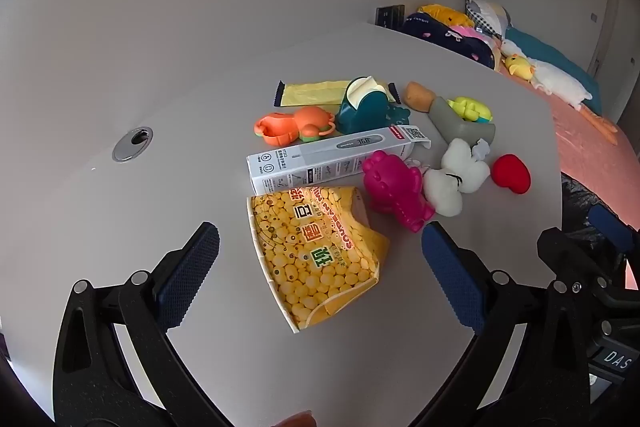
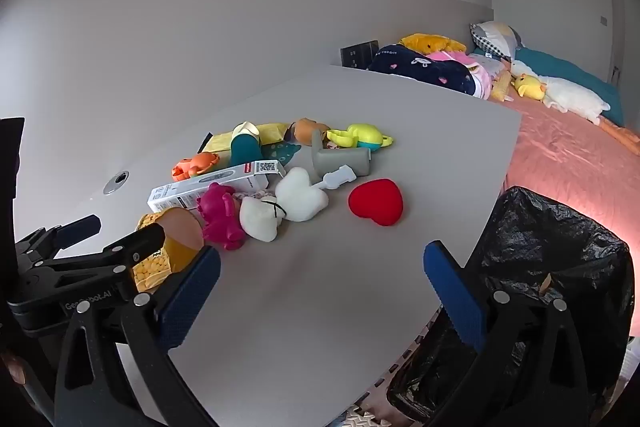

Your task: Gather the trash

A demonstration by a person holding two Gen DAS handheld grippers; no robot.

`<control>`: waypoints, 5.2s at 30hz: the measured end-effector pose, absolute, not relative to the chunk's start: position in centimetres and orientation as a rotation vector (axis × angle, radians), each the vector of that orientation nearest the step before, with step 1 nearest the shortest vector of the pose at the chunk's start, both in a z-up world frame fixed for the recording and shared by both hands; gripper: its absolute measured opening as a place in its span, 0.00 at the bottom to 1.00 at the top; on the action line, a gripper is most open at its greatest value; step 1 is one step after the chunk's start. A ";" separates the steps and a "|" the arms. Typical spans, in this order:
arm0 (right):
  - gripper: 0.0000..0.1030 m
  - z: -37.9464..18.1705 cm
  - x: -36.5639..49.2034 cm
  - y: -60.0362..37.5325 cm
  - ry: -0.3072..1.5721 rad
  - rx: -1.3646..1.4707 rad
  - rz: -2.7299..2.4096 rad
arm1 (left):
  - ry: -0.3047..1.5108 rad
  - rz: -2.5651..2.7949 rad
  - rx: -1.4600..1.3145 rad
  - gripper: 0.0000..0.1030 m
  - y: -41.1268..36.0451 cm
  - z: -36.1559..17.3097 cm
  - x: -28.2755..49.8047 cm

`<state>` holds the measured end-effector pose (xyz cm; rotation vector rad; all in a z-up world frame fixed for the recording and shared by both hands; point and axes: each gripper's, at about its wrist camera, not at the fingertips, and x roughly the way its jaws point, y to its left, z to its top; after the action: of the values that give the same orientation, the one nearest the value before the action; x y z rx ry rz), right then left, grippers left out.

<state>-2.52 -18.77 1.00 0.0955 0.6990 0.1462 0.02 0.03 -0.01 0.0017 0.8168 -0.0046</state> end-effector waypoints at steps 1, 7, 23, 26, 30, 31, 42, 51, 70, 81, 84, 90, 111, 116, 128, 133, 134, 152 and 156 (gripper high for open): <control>0.98 1.0 -2.5 -18.8 0.705 0.092 0.143 | 0.812 -0.005 0.004 0.95 0.0 0.0 0.0; 0.98 1.0 -2.7 -19.0 0.702 0.096 0.144 | 0.814 -0.005 0.004 0.95 0.0 0.0 0.0; 0.98 1.3 -2.6 -19.2 0.694 0.094 0.142 | 0.813 -0.005 0.002 0.95 0.0 0.0 0.0; 0.98 1.4 -2.7 -19.2 0.694 0.091 0.141 | 0.812 -0.007 0.001 0.95 0.0 0.0 0.0; 0.98 1.4 -2.6 -19.3 0.693 0.091 0.141 | 0.813 -0.008 -0.002 0.95 0.0 0.0 0.0; 0.98 1.4 -2.6 -19.2 0.694 0.090 0.141 | 0.813 -0.008 -0.001 0.95 0.0 0.0 0.0; 0.98 1.4 -2.6 -19.1 0.694 0.089 0.141 | 0.812 -0.007 -0.004 0.95 0.3 0.2 0.1; 0.98 1.5 -2.6 -19.2 0.691 0.088 0.144 | 0.811 -0.006 -0.004 0.95 0.3 0.2 0.0; 0.98 1.5 -2.6 -18.9 0.693 0.082 0.149 | 0.816 -0.007 -0.013 0.95 0.1 0.8 -0.3; 0.98 1.5 -2.7 -19.0 0.689 0.087 0.148 | 0.801 -0.017 0.000 0.95 -0.9 0.9 -1.4; 0.98 1.5 -2.6 -19.0 0.690 0.088 0.148 | 0.812 -0.020 -0.001 0.95 -2.1 0.7 -1.9; 0.98 1.4 -2.6 -19.2 0.691 0.088 0.149 | 0.825 -0.006 0.000 0.95 -1.6 0.5 -1.5; 0.98 -0.5 -1.3 -22.1 0.705 0.139 0.181 | 0.935 -0.022 -0.132 0.37 -0.9 -1.9 2.8; 0.98 -0.8 -0.6 -22.5 0.705 0.149 0.191 | 0.938 -0.026 -0.158 0.37 -0.6 -1.9 3.5; 0.98 -1.6 1.5 -22.7 0.717 0.148 0.192 | 0.923 0.011 -0.133 0.18 -0.2 -2.0 4.6; 0.98 -1.6 2.7 -22.7 0.722 0.129 0.197 | 0.897 0.006 -0.158 0.13 1.1 -1.9 4.4; 0.98 -1.7 2.9 -22.7 0.726 0.125 0.199 | 0.889 0.003 -0.157 0.13 1.2 -1.8 4.3; 0.47 -4.1 7.6 -22.3 0.847 0.019 0.134 | 0.789 -0.038 -0.112 0.13 0.9 1.2 3.2; 0.47 -3.5 6.7 -23.0 0.829 0.051 0.120 | 0.781 -0.058 -0.093 0.13 -0.1 1.5 2.7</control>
<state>6.75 -22.98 -3.49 0.0514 0.8286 0.1202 2.74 -0.14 1.55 -0.0931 0.7809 -0.0578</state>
